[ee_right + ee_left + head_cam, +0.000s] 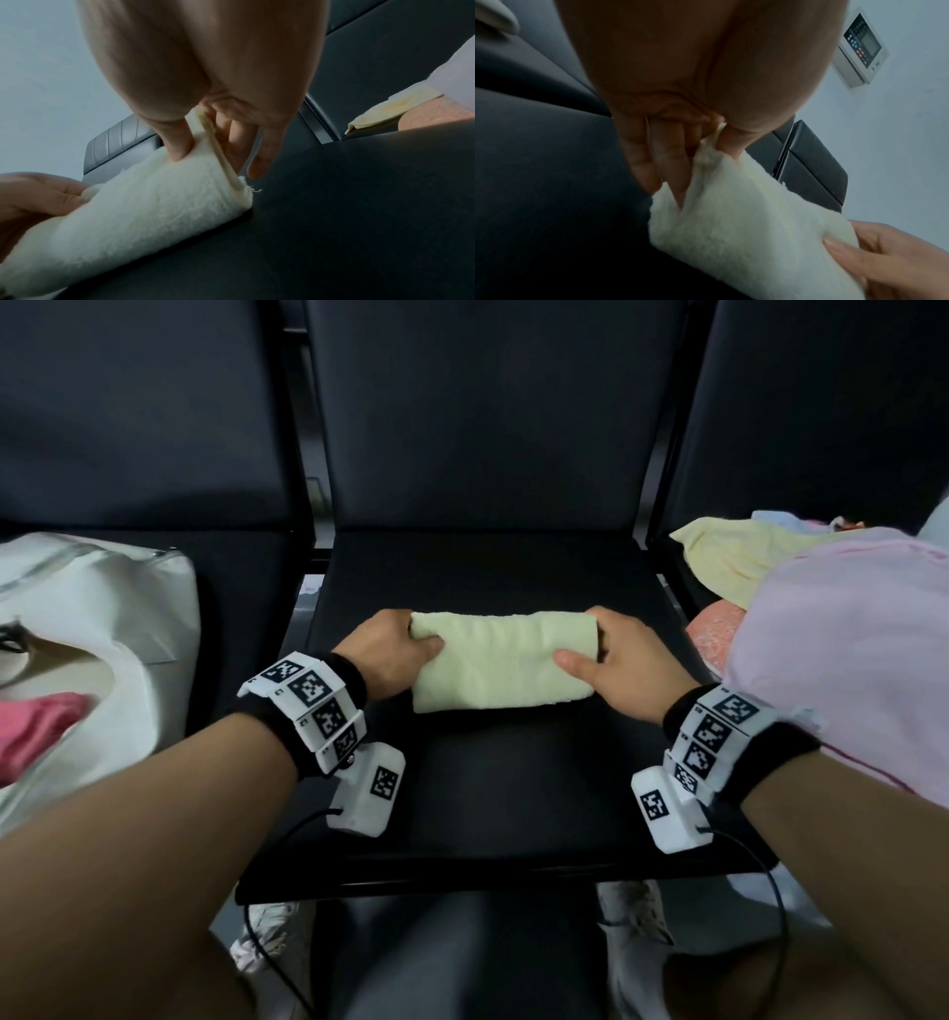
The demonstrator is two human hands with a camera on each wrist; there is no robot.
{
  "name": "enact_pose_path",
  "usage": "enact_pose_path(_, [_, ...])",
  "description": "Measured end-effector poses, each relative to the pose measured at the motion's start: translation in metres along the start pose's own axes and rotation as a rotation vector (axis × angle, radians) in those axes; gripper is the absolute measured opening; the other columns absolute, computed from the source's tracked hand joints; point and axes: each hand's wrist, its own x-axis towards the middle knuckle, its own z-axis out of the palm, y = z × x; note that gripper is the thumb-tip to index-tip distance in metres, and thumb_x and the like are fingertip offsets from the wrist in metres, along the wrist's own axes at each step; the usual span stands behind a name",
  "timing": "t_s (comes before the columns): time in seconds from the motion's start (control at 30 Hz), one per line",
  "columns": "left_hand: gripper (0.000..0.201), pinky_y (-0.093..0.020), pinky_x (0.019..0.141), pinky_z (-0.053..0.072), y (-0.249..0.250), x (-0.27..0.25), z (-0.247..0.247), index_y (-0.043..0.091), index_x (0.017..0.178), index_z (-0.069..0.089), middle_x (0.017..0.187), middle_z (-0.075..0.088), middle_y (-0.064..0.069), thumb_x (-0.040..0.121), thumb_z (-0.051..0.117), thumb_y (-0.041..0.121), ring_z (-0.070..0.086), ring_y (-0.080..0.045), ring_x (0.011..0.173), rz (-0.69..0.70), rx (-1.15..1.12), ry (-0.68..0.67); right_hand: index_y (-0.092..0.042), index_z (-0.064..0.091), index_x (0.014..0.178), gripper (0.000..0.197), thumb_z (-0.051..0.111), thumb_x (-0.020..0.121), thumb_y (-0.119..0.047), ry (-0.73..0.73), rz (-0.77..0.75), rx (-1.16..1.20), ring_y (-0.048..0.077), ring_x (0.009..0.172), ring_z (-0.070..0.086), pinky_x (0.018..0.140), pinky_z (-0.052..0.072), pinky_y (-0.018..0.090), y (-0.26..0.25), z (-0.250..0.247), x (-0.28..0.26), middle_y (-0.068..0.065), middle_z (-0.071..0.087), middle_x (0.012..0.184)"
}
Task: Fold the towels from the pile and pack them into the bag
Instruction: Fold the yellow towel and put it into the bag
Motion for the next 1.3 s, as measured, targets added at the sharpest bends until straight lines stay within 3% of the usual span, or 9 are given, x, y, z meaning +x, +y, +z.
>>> enact_pose_path(0.13, [0.015, -0.037, 0.084, 0.054, -0.002, 0.002, 0.002, 0.023, 0.091, 0.054, 0.093, 0.062, 0.002, 0.099, 0.060, 0.034, 0.064, -0.025, 0.093, -0.054, 0.058, 0.006, -0.013, 0.063, 0.113, 0.033, 0.065, 0.094, -0.040, 0.002, 0.081, -0.003, 0.017, 0.094, 0.066, 0.083, 0.055, 0.037, -0.003, 0.005, 0.004, -0.001, 0.069, 0.100])
enact_pose_path(0.23, [0.015, -0.040, 0.085, 0.056, -0.002, 0.001, 0.002, 0.022, 0.089, 0.055, 0.101, 0.066, -0.004, 0.097, 0.059, 0.033, 0.066, -0.028, 0.095, -0.093, 0.108, 0.019, -0.009, 0.064, 0.100, 0.035, 0.062, 0.095, -0.044, 0.000, 0.153, -0.045, 0.019, 0.083, 0.063, 0.070, 0.050, 0.033, -0.007, 0.008, 0.006, 0.002, 0.067, 0.089])
enact_pose_path(0.43, [0.030, -0.040, 0.091, 0.057, -0.001, 0.000, 0.006, 0.016, 0.114, 0.062, 0.113, 0.067, -0.008, 0.094, 0.063, 0.038, 0.066, -0.030, 0.103, -0.164, 0.183, 0.021, -0.007, 0.054, 0.077, 0.039, 0.068, 0.091, -0.042, -0.024, 0.255, -0.124, 0.020, 0.068, 0.056, 0.057, 0.042, 0.030, -0.016, 0.013, 0.007, 0.007, 0.058, 0.074])
enact_pose_path(0.53, [0.046, -0.038, 0.091, 0.056, -0.003, -0.001, 0.007, 0.018, 0.129, 0.056, 0.122, 0.063, -0.008, 0.093, 0.065, 0.044, 0.064, -0.029, 0.108, -0.179, 0.197, 0.033, -0.008, 0.059, 0.100, 0.038, 0.071, 0.086, -0.041, -0.007, 0.289, -0.152, 0.021, 0.082, 0.062, 0.064, 0.047, 0.033, -0.020, 0.015, 0.007, 0.005, 0.065, 0.090])
enact_pose_path(0.63, [0.048, -0.037, 0.093, 0.051, -0.002, -0.004, 0.008, 0.021, 0.131, 0.053, 0.128, 0.058, -0.007, 0.091, 0.067, 0.043, 0.059, -0.028, 0.114, -0.130, 0.223, 0.103, -0.016, 0.047, 0.128, 0.051, 0.069, 0.088, -0.037, 0.024, 0.294, -0.212, 0.023, 0.095, 0.059, 0.075, 0.043, 0.032, -0.026, 0.017, 0.003, 0.003, 0.059, 0.110])
enact_pose_path(0.77, [0.052, -0.042, 0.104, 0.045, 0.009, -0.012, 0.012, 0.024, 0.139, 0.050, 0.141, 0.048, -0.005, 0.093, 0.065, 0.040, 0.049, -0.029, 0.127, 0.117, 0.312, 0.179, -0.019, 0.045, 0.138, 0.053, 0.066, 0.091, -0.030, 0.117, 0.135, -0.268, 0.027, 0.119, 0.052, 0.084, 0.039, 0.030, -0.037, 0.022, -0.005, 0.004, 0.043, 0.138])
enact_pose_path(0.93, [0.064, -0.042, 0.122, 0.024, 0.025, -0.024, 0.032, 0.028, 0.152, 0.040, 0.162, 0.032, 0.004, 0.095, 0.057, 0.052, 0.028, -0.022, 0.150, 0.391, 0.528, -0.037, -0.016, 0.039, 0.150, 0.062, 0.062, 0.095, -0.034, -0.069, -0.049, -0.357, 0.023, 0.148, 0.027, 0.117, 0.031, 0.035, -0.054, 0.030, -0.014, 0.002, 0.031, 0.158])
enact_pose_path(1.07, [0.076, -0.041, 0.128, 0.002, 0.015, -0.023, 0.044, 0.025, 0.163, 0.011, 0.171, 0.007, 0.003, 0.101, 0.045, 0.055, 0.000, -0.018, 0.158, 0.354, 0.664, -0.230, -0.015, 0.009, 0.161, 0.077, 0.049, 0.102, -0.043, -0.355, -0.006, -0.432, 0.021, 0.156, 0.001, 0.126, 0.010, 0.037, -0.053, 0.038, -0.016, 0.005, 0.005, 0.169])
enact_pose_path(1.3, [0.100, -0.041, 0.128, -0.004, 0.008, -0.011, 0.042, 0.027, 0.163, -0.003, 0.171, -0.007, 0.004, 0.093, 0.063, 0.054, -0.012, -0.017, 0.157, 0.241, 0.611, -0.330, -0.016, -0.008, 0.160, 0.085, 0.039, 0.101, -0.055, -0.410, 0.024, -0.495, 0.017, 0.155, -0.011, 0.127, 0.001, 0.039, -0.047, 0.051, -0.023, 0.002, -0.013, 0.168])
